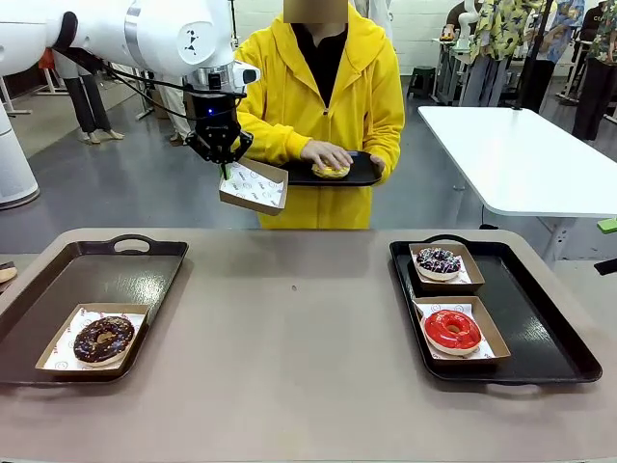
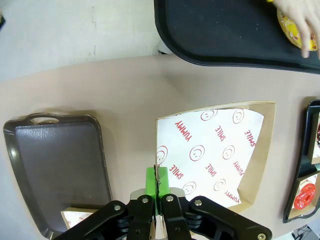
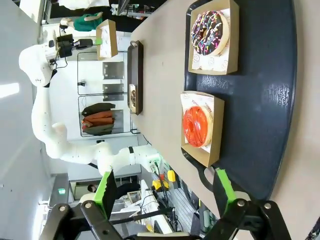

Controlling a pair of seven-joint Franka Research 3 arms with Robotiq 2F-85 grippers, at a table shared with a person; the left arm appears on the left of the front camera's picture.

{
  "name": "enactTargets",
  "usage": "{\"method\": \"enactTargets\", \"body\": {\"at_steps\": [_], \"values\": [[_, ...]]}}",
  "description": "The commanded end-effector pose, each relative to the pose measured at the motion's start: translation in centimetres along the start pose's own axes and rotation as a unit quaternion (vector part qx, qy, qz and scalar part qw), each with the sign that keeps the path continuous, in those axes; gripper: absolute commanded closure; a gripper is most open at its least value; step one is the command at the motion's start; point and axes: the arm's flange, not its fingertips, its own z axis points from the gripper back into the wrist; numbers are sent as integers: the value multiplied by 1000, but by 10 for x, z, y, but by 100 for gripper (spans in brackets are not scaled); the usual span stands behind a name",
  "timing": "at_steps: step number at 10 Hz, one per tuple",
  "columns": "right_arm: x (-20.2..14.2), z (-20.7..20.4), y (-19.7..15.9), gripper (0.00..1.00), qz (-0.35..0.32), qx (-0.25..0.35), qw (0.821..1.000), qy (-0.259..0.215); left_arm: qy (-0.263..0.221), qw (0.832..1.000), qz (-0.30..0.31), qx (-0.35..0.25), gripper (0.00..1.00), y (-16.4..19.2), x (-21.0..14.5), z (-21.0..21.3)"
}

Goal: Individually package the donuts and arrange them on the tray.
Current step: Place the picked Paper togo box on the Handle tray while simultaneously picking up another Paper togo box from the table with the other hand, then place the picked Paper togo box on the Handle tray.

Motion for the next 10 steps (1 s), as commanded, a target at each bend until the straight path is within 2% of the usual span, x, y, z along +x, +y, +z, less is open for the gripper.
{"method": "enactTargets", "body": {"at_steps": [1,10], "values": [[-6,1,3,0,1,1,1000,-5,-3,1000,-2,-1,100,1,0,3],[-6,1,3,0,1,1,1000,-5,-3,1000,-2,-1,100,1,0,3]]}}
